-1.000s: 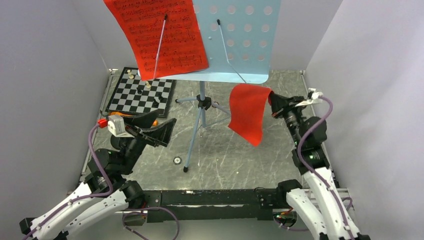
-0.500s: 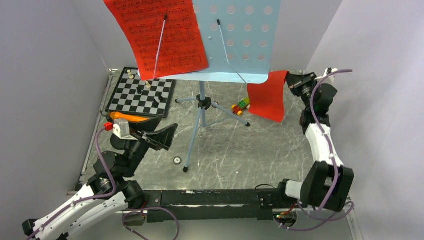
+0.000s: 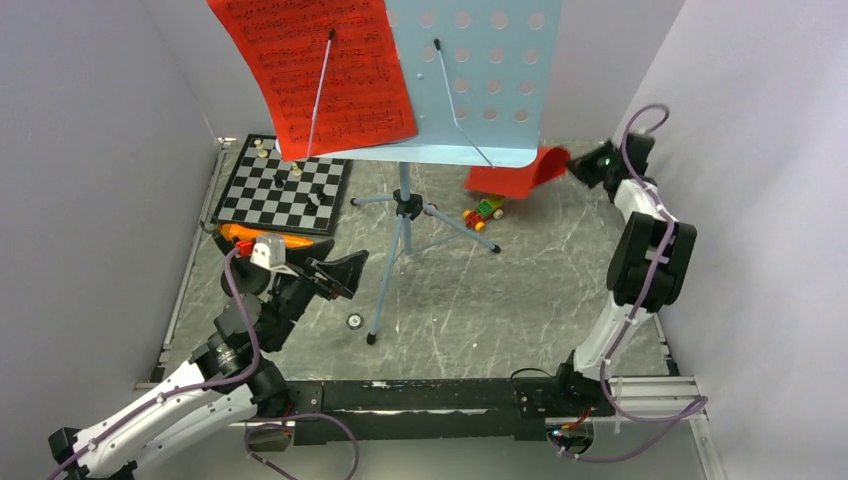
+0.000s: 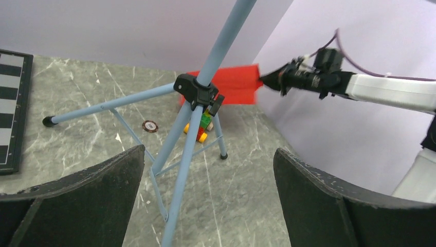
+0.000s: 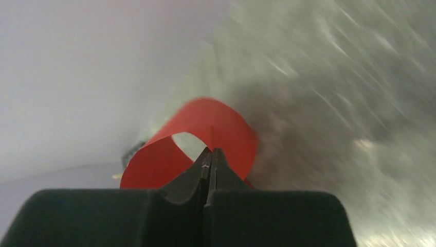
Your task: Pack up the instrument practice props
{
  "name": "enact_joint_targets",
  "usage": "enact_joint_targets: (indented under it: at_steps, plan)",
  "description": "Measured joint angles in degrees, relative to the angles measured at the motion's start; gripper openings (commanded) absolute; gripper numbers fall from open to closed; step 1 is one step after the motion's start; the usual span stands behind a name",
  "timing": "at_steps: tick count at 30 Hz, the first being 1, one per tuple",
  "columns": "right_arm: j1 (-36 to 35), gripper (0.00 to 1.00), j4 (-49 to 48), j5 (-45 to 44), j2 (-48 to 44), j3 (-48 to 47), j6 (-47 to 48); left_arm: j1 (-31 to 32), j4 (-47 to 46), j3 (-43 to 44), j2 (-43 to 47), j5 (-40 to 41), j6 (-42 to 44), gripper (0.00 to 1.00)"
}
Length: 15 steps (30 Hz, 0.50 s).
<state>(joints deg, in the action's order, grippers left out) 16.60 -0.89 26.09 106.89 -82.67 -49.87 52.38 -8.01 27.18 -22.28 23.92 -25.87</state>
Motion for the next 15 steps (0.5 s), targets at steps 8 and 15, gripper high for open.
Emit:
enact_joint_targets:
  at_steps: [8, 15]
  plan:
    - [2.56, 0.0, 15.61, -0.44, 9.09, 3.85, 3.32, 0.0, 2.16, 0.31, -1.22, 0.42, -1.66, 0.99]
    - [2.62, 0.0, 12.94, 1.11, 6.64, 4.74, 3.34, 0.0, 2.54, 0.31, -2.43, 0.39, -2.91, 0.99]
